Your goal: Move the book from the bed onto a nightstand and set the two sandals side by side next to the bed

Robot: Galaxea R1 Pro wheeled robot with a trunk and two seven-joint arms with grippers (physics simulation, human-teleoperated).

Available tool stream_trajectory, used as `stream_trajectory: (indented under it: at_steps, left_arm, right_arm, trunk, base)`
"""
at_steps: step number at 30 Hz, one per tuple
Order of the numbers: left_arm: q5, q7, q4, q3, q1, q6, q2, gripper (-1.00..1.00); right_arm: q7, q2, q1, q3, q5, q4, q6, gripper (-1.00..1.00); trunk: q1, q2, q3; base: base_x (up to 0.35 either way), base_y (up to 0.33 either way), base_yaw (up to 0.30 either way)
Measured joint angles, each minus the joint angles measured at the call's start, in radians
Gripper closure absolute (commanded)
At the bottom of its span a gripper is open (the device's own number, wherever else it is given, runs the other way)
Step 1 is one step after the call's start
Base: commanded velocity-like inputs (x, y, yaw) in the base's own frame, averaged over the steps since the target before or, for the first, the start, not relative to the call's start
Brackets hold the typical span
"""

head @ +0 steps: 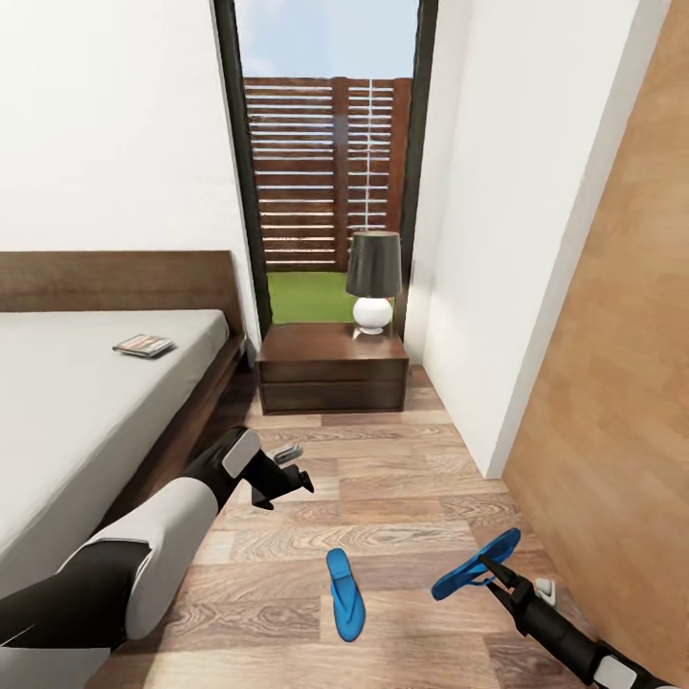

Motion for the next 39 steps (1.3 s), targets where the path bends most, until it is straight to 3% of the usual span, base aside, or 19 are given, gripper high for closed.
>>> stream_trajectory:
  at_steps: [12,39]
  left_arm:
    - [-0.001,0.002,0.002,0.000,0.000,-0.001,0.005,-1.00]
    - [-0.002,0.006,0.003,0.000,0.002,-0.002,0.006,-1.00]
  right_arm:
    - [0.004,0.000,0.000,0.001,0.003,0.000,-0.001,1.00]
    - [0.010,0.000,0.000,0.000,0.001,0.000,0.000,1.00]
  trunk:
    - [0.000,0.000,0.000]
    - [0.000,0.000,0.000]
  base:
    - [0.041,0.187,-0.231]
    - [0.052,0.007,-0.223]
